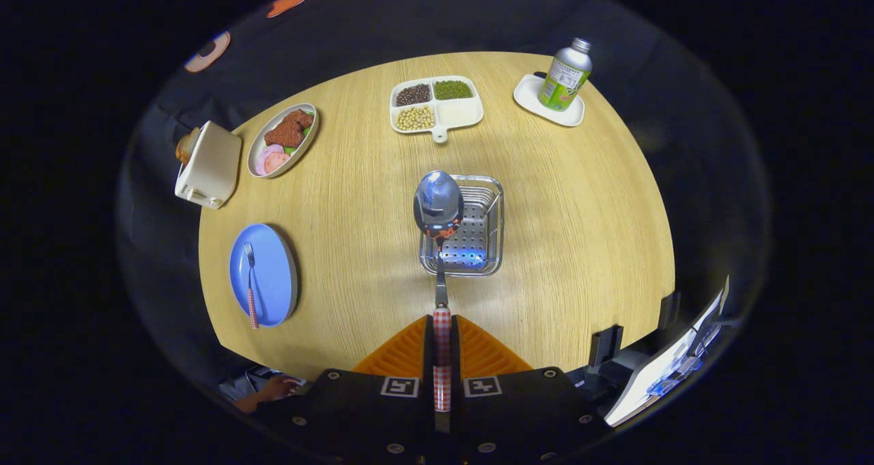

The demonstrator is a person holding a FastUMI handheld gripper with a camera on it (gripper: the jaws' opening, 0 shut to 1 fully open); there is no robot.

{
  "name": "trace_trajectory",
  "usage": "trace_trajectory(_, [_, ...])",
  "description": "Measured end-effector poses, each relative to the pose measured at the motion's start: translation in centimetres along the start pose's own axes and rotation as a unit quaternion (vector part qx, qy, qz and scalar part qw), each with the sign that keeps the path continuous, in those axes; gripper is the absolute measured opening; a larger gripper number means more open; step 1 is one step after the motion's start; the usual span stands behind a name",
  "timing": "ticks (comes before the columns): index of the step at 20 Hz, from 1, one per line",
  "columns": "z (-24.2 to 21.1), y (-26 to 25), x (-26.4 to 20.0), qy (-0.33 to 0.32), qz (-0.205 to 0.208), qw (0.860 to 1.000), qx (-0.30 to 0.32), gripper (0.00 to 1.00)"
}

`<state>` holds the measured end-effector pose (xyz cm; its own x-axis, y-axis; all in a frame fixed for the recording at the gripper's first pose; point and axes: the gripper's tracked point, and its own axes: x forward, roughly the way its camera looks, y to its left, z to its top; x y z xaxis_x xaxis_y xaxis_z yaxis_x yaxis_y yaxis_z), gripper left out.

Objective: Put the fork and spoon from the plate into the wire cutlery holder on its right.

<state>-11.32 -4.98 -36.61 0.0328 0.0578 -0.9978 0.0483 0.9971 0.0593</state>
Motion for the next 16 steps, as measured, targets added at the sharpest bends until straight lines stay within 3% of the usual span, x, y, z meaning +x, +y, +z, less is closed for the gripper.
trace_trajectory(9, [0.7,-1.8,1.6,0.054,0.015,0.998,0.002,0.1])
trace_trajectory(16, [5.0,-1.5,0.7,0.01,0.042,0.999,0.015,0.18])
